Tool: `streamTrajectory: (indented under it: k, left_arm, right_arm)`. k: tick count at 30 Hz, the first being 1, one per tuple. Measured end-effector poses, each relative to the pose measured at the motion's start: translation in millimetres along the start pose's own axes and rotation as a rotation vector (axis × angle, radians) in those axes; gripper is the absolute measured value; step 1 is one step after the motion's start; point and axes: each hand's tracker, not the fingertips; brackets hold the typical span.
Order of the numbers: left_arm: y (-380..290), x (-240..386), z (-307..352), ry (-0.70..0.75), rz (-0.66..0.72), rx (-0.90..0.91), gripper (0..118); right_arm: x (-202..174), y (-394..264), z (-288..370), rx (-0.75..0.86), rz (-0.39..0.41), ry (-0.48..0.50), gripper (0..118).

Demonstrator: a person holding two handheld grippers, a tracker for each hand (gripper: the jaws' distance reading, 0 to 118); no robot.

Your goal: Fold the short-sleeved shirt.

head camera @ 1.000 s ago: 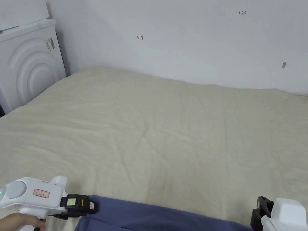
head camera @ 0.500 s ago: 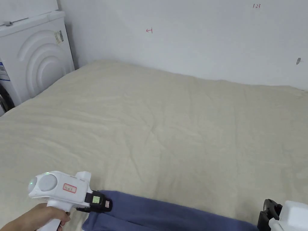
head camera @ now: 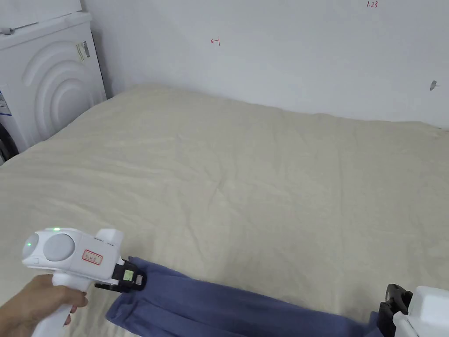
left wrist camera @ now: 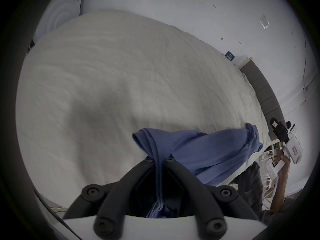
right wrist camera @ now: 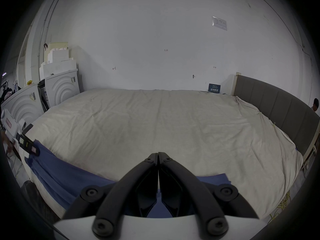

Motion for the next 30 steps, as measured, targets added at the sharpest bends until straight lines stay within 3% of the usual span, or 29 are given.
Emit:
streamTrajectory:
  k: [6,11,14,16,19,23,27,30]
  left_arm:
    - [5.0,-9.5,43.2,0.102,0.005,0.012,0]
    - [0.2,-13.7,59.2,0.275,0.002,-0.039,0]
    - [-1.9,-10.5,63.2,0.264,0.019,-0.05,0]
    - [-4.2,-0.9,69.8,0.238,0.038,-0.047,0]
    - [-2.5,14.2,80.6,0.068,0.122,-0.017,0]
    - [-0.8,53.3,87.3,-0.115,0.131,0.001,0]
    - [3.9,62.8,51.9,-0.24,0.117,-0.021,0]
    - [-2.4,103.2,17.8,-0.234,0.077,-0.055,0]
  right_arm:
    - [1.9,0.2,-2.7,0.007,-0.002,0.006,0]
    - [0.6,1.2,-4.1,0.011,-0.006,0.016,0]
    - [-0.8,2.2,-4.9,0.011,-0.005,0.022,0]
    - [-1.9,2.3,-5.3,0.013,-0.004,0.025,0]
    - [-2.9,1.3,-6.0,0.01,-0.001,0.031,1]
    - [-5.6,0.7,-5.7,0.007,-0.001,0.035,0]
    - [-6.5,-1.3,-6.0,0.004,-0.008,0.039,0]
    - [-5.8,-2.2,-4.0,0.002,-0.011,0.037,0]
